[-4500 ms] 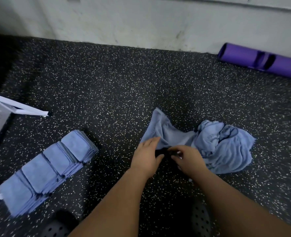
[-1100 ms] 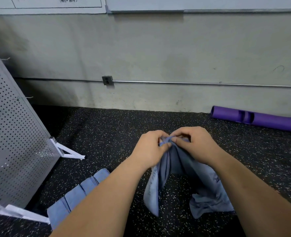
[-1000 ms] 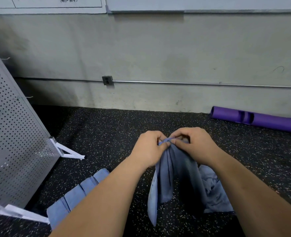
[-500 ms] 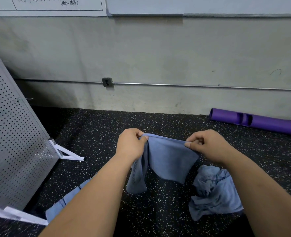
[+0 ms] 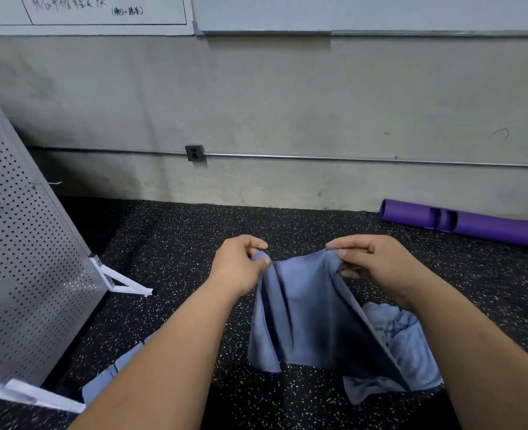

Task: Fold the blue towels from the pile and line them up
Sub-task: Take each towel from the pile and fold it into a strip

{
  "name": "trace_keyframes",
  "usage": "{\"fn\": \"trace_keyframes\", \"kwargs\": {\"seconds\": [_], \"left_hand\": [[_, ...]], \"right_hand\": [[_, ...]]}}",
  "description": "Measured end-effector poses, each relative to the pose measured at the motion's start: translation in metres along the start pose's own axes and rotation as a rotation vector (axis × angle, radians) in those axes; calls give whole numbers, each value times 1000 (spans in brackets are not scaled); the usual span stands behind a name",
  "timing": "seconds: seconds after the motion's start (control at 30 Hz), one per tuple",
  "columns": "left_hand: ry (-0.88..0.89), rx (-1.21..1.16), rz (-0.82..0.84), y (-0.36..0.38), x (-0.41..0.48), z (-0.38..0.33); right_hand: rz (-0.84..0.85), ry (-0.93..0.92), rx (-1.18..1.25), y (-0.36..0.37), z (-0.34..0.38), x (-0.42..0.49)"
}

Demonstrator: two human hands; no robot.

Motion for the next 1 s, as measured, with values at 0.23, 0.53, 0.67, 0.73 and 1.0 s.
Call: {"fn": "trace_keyframes", "kwargs": {"seconds": [0.23, 0.53, 0.67, 0.73, 1.0], "left_hand": [[64, -112, 6, 7, -3, -16], [37, -241, 74, 18, -10, -21], [44, -307, 129, 21, -15, -27], [60, -320, 161, 23, -18, -31], [103, -370, 251, 30, -27, -41]], "right_hand": [[24, -218, -191, 15, 19, -8], [-54, -448, -487, 31, 25, -6], [-17, -403, -488, 41, 20, -4], [-9, -401, -481, 44, 18, -3], [-17, -368, -352, 46, 18, -6]]}}
Point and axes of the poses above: each hand's wrist, its own x-axis towards the middle knuckle, its own y-axis out of the palm, z = x × y, the point moved 8 cm from there along x, towards the middle knuckle, and after that the axes turned 12 degrees about -z, right-handed, at the moved point
